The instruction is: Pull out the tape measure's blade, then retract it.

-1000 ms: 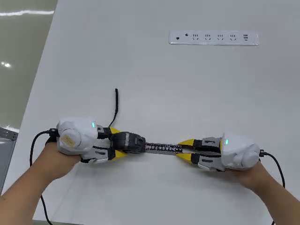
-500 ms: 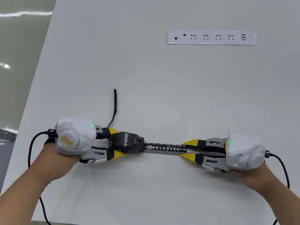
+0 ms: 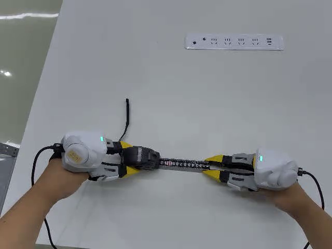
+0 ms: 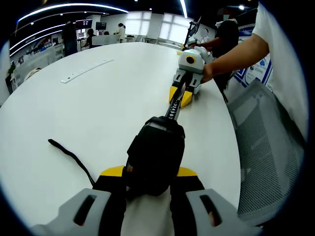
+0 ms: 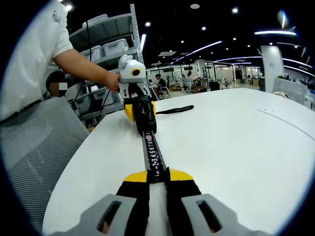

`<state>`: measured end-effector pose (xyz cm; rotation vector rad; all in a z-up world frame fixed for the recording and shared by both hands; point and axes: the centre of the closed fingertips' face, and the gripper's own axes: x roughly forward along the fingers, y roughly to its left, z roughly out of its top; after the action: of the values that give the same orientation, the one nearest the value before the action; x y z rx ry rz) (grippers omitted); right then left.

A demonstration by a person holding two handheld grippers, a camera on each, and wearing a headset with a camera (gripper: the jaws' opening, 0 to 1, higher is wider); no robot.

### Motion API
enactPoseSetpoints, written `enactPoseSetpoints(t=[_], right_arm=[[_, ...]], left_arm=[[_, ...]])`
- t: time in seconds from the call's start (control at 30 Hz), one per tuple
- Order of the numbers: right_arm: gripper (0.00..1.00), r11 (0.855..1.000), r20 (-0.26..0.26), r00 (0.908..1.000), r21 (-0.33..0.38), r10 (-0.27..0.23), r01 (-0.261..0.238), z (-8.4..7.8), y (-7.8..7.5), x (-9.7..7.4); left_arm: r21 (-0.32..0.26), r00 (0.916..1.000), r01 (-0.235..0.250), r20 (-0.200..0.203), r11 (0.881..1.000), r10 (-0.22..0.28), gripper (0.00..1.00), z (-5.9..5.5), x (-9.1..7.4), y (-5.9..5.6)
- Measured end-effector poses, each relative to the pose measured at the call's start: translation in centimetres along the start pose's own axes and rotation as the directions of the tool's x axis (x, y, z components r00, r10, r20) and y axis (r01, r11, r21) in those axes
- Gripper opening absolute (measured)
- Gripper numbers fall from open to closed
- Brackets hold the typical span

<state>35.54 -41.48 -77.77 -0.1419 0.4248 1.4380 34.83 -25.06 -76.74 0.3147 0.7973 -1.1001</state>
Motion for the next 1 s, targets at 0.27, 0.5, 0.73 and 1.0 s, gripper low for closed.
enactPoseSetpoints(t=[0.27,0.5,0.73,1.0], right_arm=[[0.1,1.0,-0.002,0.9999,0.002,-0.011,0.011,-0.2,-0.2,-0.7],[0.1,1.0,-0.003,0.9998,0.006,-0.021,0.021,-0.4,-0.3,-1.4],[0.1,1.0,-0.001,0.9996,0.014,-0.028,0.028,-0.7,-0.4,-2.2],[0.1,0.999,0.002,0.9992,0.028,-0.041,0.041,-1.0,-0.4,-3.1]], left_arm=[[-0.003,1.0,-0.002,0.002,1.0,0.002,0.31,0.0,0.0,0.0],[-0.001,1.0,-0.005,-0.001,1.0,0.005,0.31,0.0,0.1,0.0],[0.001,1.0,-0.003,-0.003,1.0,0.003,0.31,0.1,0.1,-0.1],[0.0,1.0,-0.005,-0.006,1.0,0.005,0.31,0.2,0.0,-0.2]])
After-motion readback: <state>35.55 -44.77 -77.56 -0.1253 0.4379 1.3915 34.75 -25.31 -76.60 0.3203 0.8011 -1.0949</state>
